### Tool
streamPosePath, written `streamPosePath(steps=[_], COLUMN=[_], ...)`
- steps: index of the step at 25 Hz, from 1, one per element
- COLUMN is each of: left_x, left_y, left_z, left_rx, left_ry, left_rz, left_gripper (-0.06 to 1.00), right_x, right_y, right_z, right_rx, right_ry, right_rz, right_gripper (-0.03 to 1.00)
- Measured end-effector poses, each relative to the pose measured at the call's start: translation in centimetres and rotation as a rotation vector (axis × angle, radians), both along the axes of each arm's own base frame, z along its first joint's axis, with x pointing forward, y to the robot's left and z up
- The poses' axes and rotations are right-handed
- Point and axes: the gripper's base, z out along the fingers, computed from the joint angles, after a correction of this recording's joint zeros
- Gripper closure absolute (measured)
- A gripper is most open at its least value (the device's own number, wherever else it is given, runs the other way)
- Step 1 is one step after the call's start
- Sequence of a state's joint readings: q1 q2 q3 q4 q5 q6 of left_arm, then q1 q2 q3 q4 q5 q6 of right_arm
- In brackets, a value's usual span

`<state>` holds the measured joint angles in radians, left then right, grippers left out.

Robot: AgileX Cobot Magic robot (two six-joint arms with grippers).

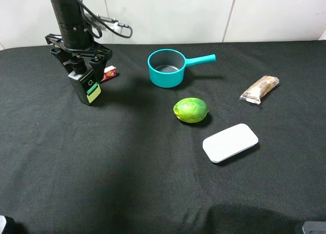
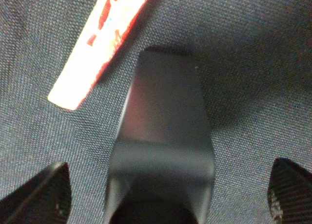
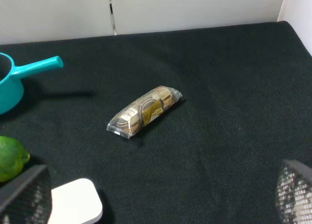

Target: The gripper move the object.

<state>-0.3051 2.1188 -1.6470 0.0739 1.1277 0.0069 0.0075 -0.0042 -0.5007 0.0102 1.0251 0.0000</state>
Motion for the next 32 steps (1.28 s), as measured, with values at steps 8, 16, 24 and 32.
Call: streamPosePath(steps=[8,16,24,32], left_x=[-0.3,-2.1,-5.3,-9.8], left_y=[0.1,0.7,1.7,3.5], left_z=[5.0,10.2,16.6,22.0], left_rx=[-0.041,-0.074,-0.120,-0.149], left_ry=[-0.131,-0.235,-0.383,-0.529], left_rz=[0.000,0.001,0.003,0.010], left_gripper=[0.15,0.15,0.15,0.15], right_x=[0.0,0.0,0.0,0.0], right_y=[0.0,0.0,0.0,0.0], right_z=[0.0,0.0,0.0,0.0], right_rx=[0.000,0.000,0.000,0.000], right_ry=[0.000,0.000,0.000,0.000], right_rz=[0.000,0.000,0.000,0.000], right_gripper=[0.27,0.27,0.27,0.27])
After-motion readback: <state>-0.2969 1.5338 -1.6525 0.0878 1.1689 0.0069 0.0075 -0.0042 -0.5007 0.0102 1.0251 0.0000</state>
